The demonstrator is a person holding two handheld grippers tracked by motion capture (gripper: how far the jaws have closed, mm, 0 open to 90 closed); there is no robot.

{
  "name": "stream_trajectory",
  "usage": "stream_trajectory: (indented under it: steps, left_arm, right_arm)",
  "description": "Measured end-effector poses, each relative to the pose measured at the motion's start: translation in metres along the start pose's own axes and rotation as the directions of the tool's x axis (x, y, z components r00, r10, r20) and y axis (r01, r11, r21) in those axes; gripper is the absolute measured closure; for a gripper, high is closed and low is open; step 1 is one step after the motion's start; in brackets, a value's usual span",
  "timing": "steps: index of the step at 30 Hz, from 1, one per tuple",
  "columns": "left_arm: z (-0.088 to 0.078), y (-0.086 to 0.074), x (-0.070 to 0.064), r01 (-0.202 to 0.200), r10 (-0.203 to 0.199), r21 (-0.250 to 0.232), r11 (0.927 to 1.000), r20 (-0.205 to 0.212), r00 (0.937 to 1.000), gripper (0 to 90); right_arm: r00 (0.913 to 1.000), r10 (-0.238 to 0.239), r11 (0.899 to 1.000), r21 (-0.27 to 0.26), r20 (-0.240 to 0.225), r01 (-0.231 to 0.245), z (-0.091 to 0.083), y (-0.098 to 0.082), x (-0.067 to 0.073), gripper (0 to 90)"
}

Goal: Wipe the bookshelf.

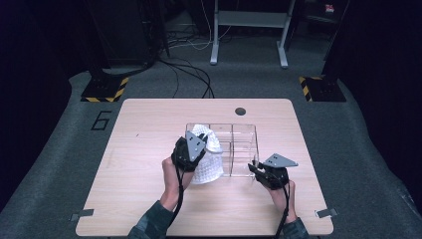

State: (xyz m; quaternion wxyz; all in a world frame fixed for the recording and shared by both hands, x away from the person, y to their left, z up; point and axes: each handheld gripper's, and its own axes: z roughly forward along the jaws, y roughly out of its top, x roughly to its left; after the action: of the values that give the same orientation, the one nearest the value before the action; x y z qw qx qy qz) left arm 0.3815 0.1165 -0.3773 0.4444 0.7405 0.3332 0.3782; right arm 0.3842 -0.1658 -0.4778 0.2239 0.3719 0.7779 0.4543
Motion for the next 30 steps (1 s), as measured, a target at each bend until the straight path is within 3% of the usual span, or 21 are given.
stream_trajectory:
  steps: [9, 17, 25, 30]
  left_arm:
    - [0.007, 0.022, -0.004, -0.005, 0.006, -0.046, 0.9989, 0.015, 0.9999, 82.5]
    - [0.020, 0.043, -0.016, -0.007, 0.012, -0.091, 0.9958, 0.055, 0.9984, 82.5]
    - [0.044, 0.028, -0.023, -0.017, 0.016, 0.008, 0.9998, 0.031, 0.9994, 82.5]
    - [0.056, 0.014, -0.030, -0.035, 0.032, 0.094, 0.9949, 0.037, 0.9988, 82.3]
  right_arm:
    - [1.0000, -0.002, 1.000, 0.000, -0.001, 0.002, 0.000, 0.000, 0.000, 73.5]
    - [1.0000, -0.005, 1.000, 0.001, 0.000, 0.005, 0.000, 0.000, 0.000, 73.5]
    - [1.0000, 0.000, 1.000, -0.004, -0.005, 0.000, 0.000, -0.001, -0.001, 73.5]
    - [1.0000, 0.003, 1.000, -0.003, -0.005, -0.003, 0.000, -0.001, 0.000, 73.5]
